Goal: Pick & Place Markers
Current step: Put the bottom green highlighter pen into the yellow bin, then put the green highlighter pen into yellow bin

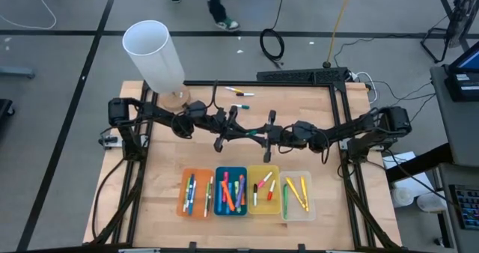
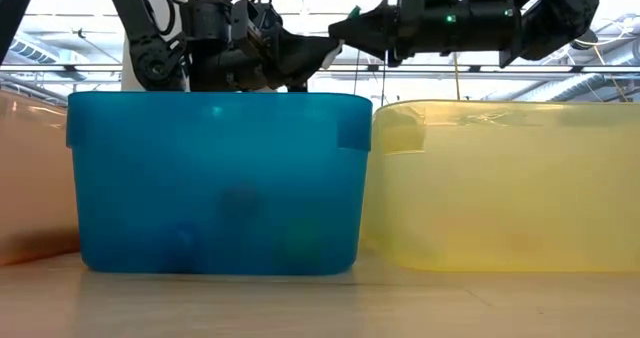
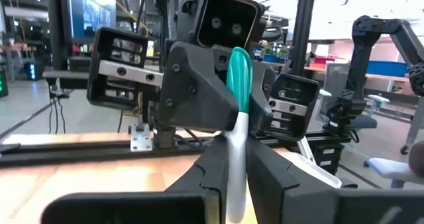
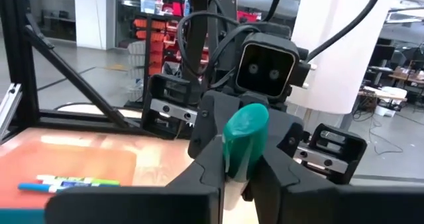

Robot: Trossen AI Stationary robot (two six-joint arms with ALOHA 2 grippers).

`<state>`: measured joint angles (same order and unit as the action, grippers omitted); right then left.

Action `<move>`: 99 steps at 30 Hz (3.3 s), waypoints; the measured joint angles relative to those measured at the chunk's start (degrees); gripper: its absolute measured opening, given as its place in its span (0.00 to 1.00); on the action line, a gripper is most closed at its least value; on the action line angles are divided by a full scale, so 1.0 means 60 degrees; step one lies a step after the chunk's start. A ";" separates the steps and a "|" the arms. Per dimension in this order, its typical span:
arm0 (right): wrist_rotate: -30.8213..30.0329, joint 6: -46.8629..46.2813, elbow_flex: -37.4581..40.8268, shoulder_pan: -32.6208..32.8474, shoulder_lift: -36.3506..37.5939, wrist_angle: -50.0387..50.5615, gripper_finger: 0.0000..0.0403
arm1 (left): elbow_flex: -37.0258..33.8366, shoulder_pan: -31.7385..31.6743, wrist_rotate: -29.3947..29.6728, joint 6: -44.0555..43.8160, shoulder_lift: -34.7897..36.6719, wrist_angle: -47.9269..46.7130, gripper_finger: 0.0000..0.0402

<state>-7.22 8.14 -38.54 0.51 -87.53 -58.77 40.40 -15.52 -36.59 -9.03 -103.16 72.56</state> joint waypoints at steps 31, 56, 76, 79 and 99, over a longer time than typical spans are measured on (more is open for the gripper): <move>0.3490 -0.3222 0.0003 0.2568 0.1323 0.6048 0.19 | 0.0000 0.0027 0.3442 0.1026 -0.0009 -0.2430 0.41; 0.3484 -0.2986 0.0003 0.2769 0.1370 0.6198 0.60 | 0.4221 -0.0333 0.6114 0.2168 -0.0198 -1.2937 0.53; 0.3475 -0.2770 0.0003 0.2721 0.1374 0.6174 0.58 | 0.5213 -0.2120 0.5305 0.2700 -0.1267 -1.4217 0.49; 0.3473 -0.2740 0.0003 0.2721 0.1374 0.6124 0.57 | 0.5285 -0.2288 0.5641 0.2569 -0.1825 -1.4363 0.51; 0.3472 -0.2744 0.0003 0.2659 0.1374 0.6129 0.56 | 0.6393 -0.2588 0.5529 0.2928 -0.2723 -1.5894 0.26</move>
<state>13.61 -8.32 -38.52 16.47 -79.29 -22.00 78.76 -31.05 -3.42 8.54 -119.50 -22.81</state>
